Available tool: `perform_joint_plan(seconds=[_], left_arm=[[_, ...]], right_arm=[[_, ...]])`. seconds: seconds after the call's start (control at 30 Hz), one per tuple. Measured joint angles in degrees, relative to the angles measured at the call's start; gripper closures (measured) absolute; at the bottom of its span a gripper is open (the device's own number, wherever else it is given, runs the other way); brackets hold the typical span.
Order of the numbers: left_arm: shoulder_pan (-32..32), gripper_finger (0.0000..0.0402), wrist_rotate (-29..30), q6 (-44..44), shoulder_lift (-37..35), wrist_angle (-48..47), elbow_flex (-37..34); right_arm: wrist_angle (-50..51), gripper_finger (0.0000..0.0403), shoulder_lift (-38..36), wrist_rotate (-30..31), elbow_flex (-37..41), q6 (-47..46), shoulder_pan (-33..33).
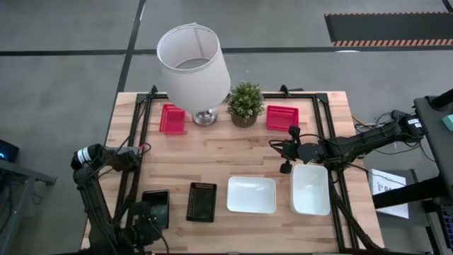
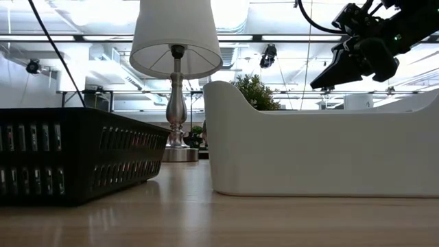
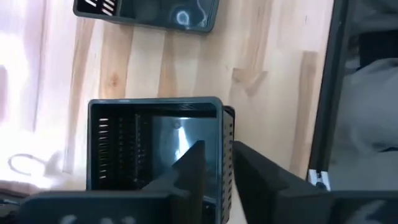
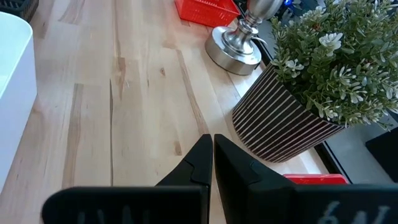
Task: Stack baskets by color
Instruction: Stack the top black bin on the bottom left black bin, then stack the left red bin on the red bins
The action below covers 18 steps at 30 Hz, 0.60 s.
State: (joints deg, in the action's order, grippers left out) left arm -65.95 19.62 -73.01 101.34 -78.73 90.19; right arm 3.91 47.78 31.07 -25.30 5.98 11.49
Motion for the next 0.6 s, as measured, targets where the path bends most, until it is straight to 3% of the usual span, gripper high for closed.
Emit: perform_joint_plan(seconds=[0.13,0.37,0.6], left_arm=[[0.0,0.0395,-0.1,0.0,0.0,2.0,-2.5],[0.0,0.0391,-0.2,-0.1,0.0,7.9,-7.0],[0.0,0.0391,-0.7,-0.1,-0.1,8.0,-9.2]], right_arm=[[0.0,0.0394,0.0,0.0,0.0,0.0,0.0],[0.0,0.0394,0.0,0.0,0.0,0.0,0.0],[0.0,0.0394,0.0,0.0,0.0,0.0,0.0]])
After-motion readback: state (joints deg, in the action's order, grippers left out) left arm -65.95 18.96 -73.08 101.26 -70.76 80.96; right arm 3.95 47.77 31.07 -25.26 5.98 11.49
